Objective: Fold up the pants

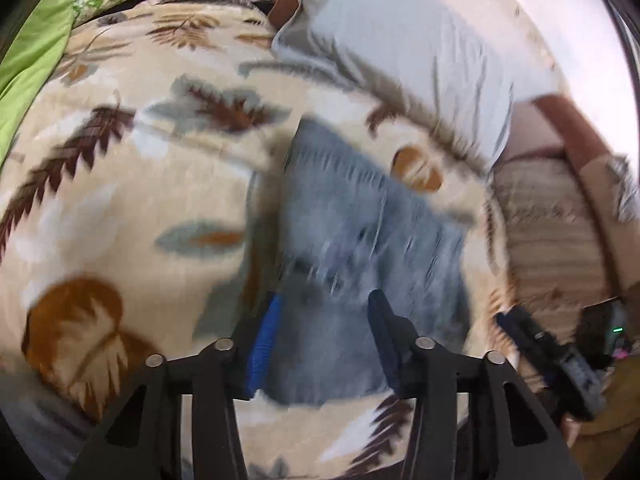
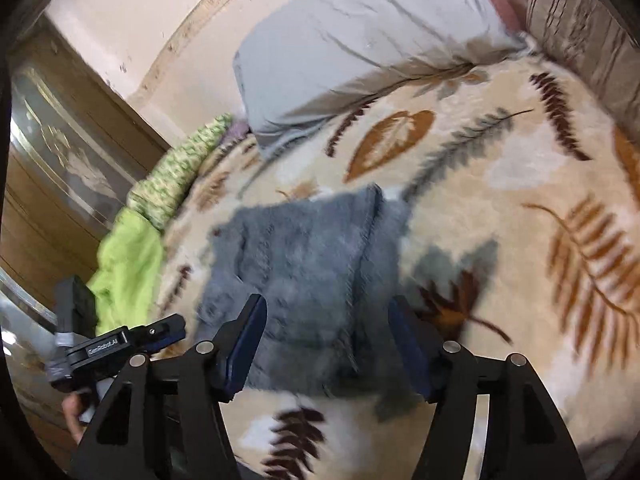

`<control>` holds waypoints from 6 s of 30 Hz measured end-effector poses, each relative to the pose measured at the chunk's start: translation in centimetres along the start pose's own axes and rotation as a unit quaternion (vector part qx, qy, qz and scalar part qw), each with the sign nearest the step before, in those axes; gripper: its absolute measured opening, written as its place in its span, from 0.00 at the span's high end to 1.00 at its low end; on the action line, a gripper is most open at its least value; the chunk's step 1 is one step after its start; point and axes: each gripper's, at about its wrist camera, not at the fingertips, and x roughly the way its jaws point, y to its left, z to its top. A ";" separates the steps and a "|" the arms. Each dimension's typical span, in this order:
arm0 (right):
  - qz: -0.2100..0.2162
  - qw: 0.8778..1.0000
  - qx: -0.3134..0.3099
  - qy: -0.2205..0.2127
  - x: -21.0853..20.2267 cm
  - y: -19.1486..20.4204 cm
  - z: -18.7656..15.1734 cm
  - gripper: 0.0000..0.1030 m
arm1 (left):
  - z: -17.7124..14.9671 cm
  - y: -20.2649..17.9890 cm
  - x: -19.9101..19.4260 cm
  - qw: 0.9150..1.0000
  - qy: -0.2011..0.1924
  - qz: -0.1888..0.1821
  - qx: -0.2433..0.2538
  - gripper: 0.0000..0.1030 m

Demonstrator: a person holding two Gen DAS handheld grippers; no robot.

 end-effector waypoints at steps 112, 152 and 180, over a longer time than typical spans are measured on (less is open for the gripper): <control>-0.100 0.995 0.030 -0.004 -1.0 -0.3 -8.3 0.43 | -12.4 -4.4 -2.2 0.969 -0.107 0.169 0.146 0.39; -0.115 0.991 -0.066 -0.027 -1.3 3.9 -9.3 0.40 | -13.7 -6.2 -3.3 0.957 -0.129 0.188 0.181 0.22; -0.117 0.990 -0.070 -0.024 -1.2 4.0 -9.3 0.37 | -13.7 -6.2 -3.0 0.954 -0.132 0.196 0.186 0.22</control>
